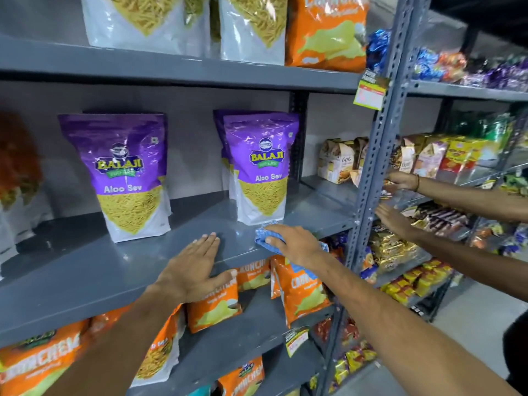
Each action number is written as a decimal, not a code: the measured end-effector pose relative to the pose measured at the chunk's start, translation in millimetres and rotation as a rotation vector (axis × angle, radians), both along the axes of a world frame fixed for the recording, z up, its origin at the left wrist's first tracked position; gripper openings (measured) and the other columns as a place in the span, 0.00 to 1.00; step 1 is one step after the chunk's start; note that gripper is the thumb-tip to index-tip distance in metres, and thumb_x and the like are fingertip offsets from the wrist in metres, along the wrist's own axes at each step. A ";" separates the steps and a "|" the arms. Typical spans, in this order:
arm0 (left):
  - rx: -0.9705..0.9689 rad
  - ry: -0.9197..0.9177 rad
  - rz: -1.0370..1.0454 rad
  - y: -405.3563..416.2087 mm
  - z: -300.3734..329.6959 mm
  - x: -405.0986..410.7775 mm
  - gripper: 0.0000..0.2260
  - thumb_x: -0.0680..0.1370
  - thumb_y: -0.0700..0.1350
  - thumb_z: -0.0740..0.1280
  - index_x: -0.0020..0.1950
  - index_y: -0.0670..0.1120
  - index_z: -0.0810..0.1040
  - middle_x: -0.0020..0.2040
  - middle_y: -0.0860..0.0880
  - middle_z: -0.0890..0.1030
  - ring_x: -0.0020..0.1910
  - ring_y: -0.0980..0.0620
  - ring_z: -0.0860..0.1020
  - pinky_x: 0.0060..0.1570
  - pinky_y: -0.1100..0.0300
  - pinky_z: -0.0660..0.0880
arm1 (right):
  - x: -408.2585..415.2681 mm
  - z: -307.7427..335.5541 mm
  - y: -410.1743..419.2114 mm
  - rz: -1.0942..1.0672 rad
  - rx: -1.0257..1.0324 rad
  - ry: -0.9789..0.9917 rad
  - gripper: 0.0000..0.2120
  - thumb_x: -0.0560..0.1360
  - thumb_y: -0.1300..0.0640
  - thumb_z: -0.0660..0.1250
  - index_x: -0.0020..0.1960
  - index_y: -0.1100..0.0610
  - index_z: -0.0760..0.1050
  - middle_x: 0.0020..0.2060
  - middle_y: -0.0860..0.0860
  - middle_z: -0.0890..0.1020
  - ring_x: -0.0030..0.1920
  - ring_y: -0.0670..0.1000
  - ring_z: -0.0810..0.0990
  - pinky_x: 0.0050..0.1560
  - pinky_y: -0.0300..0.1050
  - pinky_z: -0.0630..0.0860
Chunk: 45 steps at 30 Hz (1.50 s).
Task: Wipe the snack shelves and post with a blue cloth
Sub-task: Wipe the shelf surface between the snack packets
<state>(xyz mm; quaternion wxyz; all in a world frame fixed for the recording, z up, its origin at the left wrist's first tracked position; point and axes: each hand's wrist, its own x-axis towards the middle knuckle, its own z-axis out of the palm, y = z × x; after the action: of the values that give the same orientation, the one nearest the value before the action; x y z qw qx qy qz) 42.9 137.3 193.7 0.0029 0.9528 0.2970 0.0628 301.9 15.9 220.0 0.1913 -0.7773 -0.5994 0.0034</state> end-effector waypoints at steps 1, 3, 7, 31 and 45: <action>-0.006 -0.007 0.014 0.2 0.5 9.4 0.63 0.63 0.84 0.30 0.85 0.42 0.45 0.86 0.45 0.46 0.85 0.49 0.46 0.83 0.56 0.43 | 11.7 -0.2 -4.0 -0.021 0.009 0.005 0.20 0.82 0.45 0.61 0.73 0.46 0.71 0.73 0.50 0.74 0.71 0.57 0.73 0.66 0.51 0.70; -0.034 -0.018 0.052 1.6 2.1 28.8 0.65 0.60 0.85 0.30 0.85 0.42 0.45 0.86 0.45 0.46 0.85 0.50 0.46 0.83 0.55 0.43 | 38.6 -0.8 -10.3 -0.060 0.022 0.011 0.20 0.82 0.46 0.61 0.73 0.46 0.72 0.71 0.51 0.76 0.69 0.58 0.74 0.64 0.50 0.71; -0.089 -0.029 0.141 6.2 4.1 61.6 0.68 0.59 0.88 0.35 0.85 0.41 0.44 0.86 0.44 0.45 0.85 0.48 0.45 0.83 0.55 0.43 | 87.6 -0.2 -19.1 -0.071 0.014 -0.027 0.19 0.82 0.46 0.62 0.73 0.45 0.72 0.69 0.52 0.79 0.67 0.59 0.76 0.61 0.51 0.73; -0.024 0.003 0.308 0.7 1.9 73.4 0.57 0.67 0.85 0.47 0.84 0.49 0.36 0.84 0.55 0.34 0.80 0.62 0.32 0.71 0.72 0.26 | 299.2 -8.8 293.6 0.270 0.076 0.034 0.20 0.80 0.64 0.61 0.69 0.52 0.77 0.63 0.56 0.82 0.65 0.53 0.79 0.65 0.46 0.71; -0.063 -0.035 0.268 -8.1 9.6 76.2 0.59 0.66 0.85 0.43 0.85 0.46 0.41 0.85 0.50 0.41 0.82 0.59 0.40 0.77 0.64 0.36 | 232.5 -4.7 165.5 0.264 0.082 0.207 0.21 0.75 0.65 0.65 0.62 0.46 0.81 0.56 0.44 0.86 0.54 0.41 0.82 0.58 0.39 0.79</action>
<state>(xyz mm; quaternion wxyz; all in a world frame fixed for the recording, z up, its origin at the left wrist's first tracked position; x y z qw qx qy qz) 119.1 129.1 203.3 0.0294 0.9027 0.4235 0.0699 534.4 181.4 215.3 0.2814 -0.6787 -0.6731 0.0843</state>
